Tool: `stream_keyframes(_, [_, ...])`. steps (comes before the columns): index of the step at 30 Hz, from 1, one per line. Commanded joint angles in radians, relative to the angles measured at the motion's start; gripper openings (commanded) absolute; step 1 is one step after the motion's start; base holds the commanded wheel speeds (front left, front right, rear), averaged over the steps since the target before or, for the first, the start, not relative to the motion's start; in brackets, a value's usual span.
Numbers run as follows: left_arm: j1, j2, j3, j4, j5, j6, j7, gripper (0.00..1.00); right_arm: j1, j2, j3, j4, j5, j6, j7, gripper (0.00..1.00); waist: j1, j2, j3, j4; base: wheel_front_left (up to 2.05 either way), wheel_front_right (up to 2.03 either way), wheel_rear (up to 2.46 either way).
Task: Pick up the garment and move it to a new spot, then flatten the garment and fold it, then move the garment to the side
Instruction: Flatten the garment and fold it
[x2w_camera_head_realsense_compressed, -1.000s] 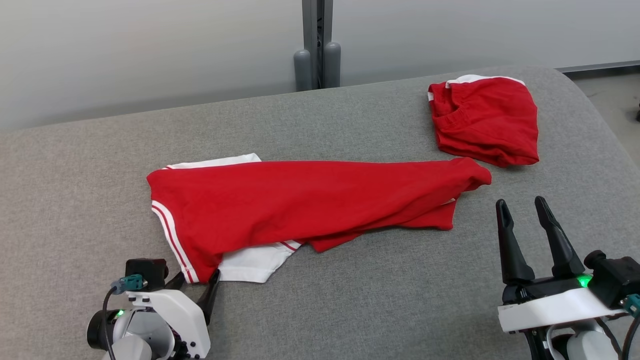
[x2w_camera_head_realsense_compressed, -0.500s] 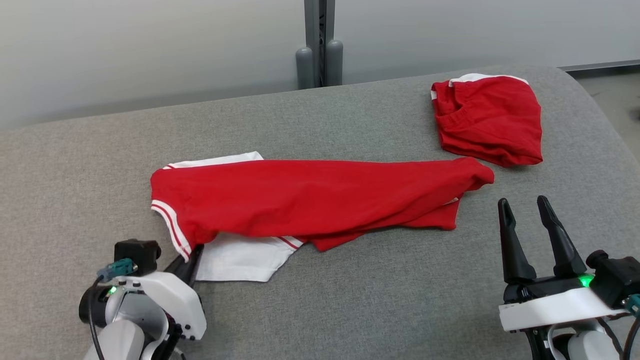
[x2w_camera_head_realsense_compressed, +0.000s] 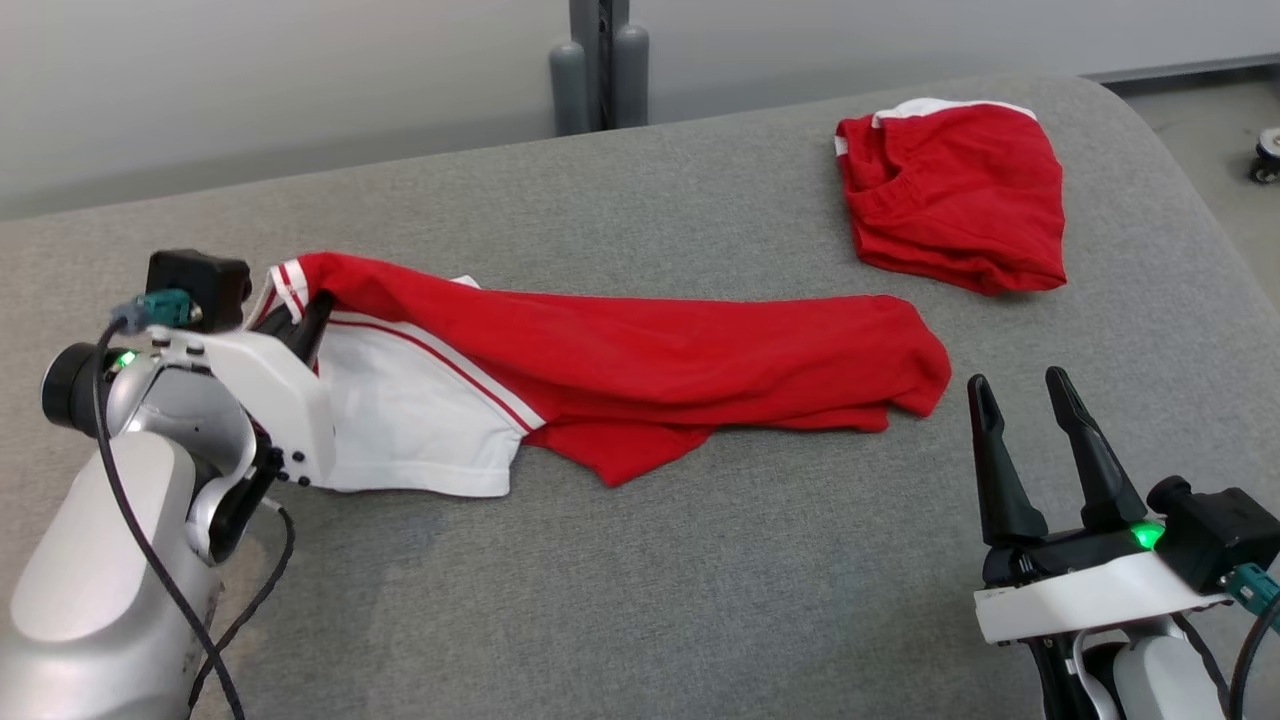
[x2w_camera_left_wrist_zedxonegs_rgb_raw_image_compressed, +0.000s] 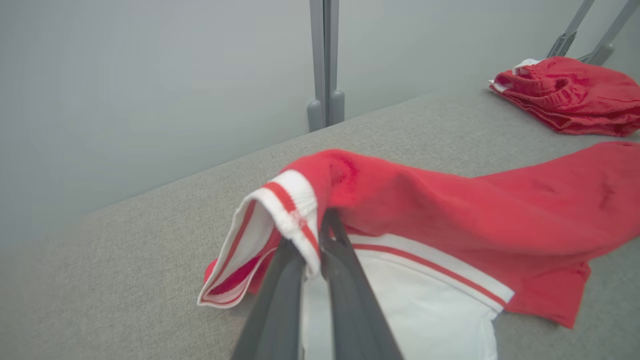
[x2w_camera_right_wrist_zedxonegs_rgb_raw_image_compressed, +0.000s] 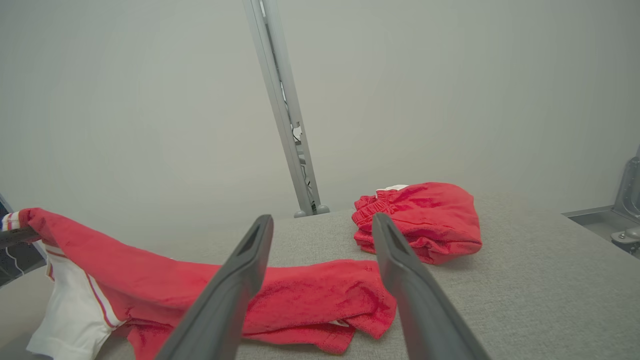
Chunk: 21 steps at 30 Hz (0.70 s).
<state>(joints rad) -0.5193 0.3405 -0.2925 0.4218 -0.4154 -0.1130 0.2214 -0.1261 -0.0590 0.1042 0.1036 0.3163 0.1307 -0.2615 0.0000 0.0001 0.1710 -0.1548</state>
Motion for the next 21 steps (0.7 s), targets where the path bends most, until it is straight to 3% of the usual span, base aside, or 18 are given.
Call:
stream_keyframes(1, [-0.054,-0.004,-0.010,0.044,-0.016,-0.008,0.026,0.00,-0.018,-0.001,0.000,-0.001,0.007,0.000,-0.003,1.00,0.0000,-0.0001,0.037,-0.037,0.00,0.00,0.00])
stream_keyframes(7, [-0.185,0.021,-0.044,0.236,-0.057,-0.016,0.090,0.00,-0.044,0.003,0.012,-0.002,0.012,0.000,-0.003,1.00,0.0000,-0.0001,0.089,-0.109,0.00,0.00,0.00])
stream_keyframes(13, [-0.290,0.015,-0.086,0.418,-0.106,-0.017,0.072,0.00,-0.063,0.006,0.010,-0.007,0.019,0.000,-0.003,1.00,0.0000,-0.0001,0.120,-0.161,0.00,0.00,0.00])
stream_keyframes(14, [-0.302,0.014,-0.095,0.438,-0.111,-0.017,0.064,0.12,-0.065,0.006,0.010,-0.006,0.019,0.000,-0.003,1.00,0.0000,-0.0001,0.121,-0.164,0.00,0.00,0.00])
stream_keyframes(15, [-0.314,0.013,-0.104,0.456,-0.116,-0.017,0.056,0.44,-0.067,0.006,0.009,-0.005,0.019,0.000,-0.003,1.00,0.0000,-0.0001,0.121,-0.165,0.00,0.00,0.00])
stream_keyframes(16, [-0.324,0.012,-0.112,0.472,-0.120,-0.017,0.047,1.00,-0.069,0.006,0.009,-0.005,0.019,0.000,-0.003,1.00,0.0000,-0.0001,0.121,-0.166,0.00,0.00,0.00])
stream_keyframes(21, [-0.353,0.002,-0.163,0.524,-0.142,-0.017,0.003,1.00,-0.067,0.007,0.004,-0.004,0.026,0.000,-0.003,1.00,0.0000,-0.0001,0.109,-0.144,0.00,0.00,0.00])
